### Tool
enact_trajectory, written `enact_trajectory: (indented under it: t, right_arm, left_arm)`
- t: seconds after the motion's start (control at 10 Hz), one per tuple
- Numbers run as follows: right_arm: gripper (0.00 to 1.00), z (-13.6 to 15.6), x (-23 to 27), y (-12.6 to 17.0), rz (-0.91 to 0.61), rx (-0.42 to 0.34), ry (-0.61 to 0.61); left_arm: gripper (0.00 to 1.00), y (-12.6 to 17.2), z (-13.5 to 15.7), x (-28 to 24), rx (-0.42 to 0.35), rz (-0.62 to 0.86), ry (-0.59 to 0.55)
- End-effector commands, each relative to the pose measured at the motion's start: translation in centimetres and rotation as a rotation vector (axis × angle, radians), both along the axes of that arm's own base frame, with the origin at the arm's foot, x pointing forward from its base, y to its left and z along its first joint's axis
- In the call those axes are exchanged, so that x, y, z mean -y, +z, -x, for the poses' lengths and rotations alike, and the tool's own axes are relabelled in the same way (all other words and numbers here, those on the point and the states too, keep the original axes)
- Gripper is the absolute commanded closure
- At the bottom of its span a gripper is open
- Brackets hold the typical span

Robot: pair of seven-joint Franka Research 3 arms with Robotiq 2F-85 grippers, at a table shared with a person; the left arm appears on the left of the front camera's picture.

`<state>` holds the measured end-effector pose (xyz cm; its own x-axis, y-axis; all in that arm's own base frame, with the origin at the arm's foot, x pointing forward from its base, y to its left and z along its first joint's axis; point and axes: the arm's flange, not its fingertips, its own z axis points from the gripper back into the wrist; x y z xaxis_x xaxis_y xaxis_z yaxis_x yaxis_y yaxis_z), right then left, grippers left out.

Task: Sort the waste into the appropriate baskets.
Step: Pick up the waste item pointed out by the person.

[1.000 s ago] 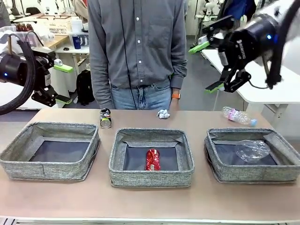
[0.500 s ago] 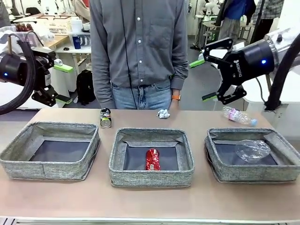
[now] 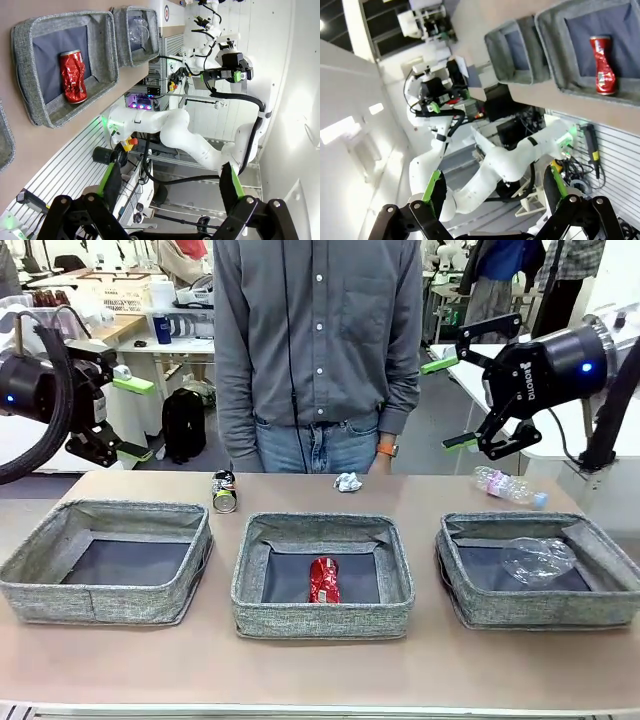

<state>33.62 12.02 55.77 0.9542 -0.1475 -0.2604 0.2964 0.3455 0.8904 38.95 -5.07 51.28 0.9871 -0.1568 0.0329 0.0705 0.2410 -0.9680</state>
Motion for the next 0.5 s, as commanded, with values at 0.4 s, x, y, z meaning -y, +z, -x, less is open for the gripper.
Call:
enact_trajectory:
  t: [0.4]
  right_arm:
    - [0.0, -0.27, -0.42, 0.1, -0.027, 0.022, 0.013]
  left_arm:
    - [0.0, 0.32, 0.19, -0.04, -0.007, -0.005, -0.004]
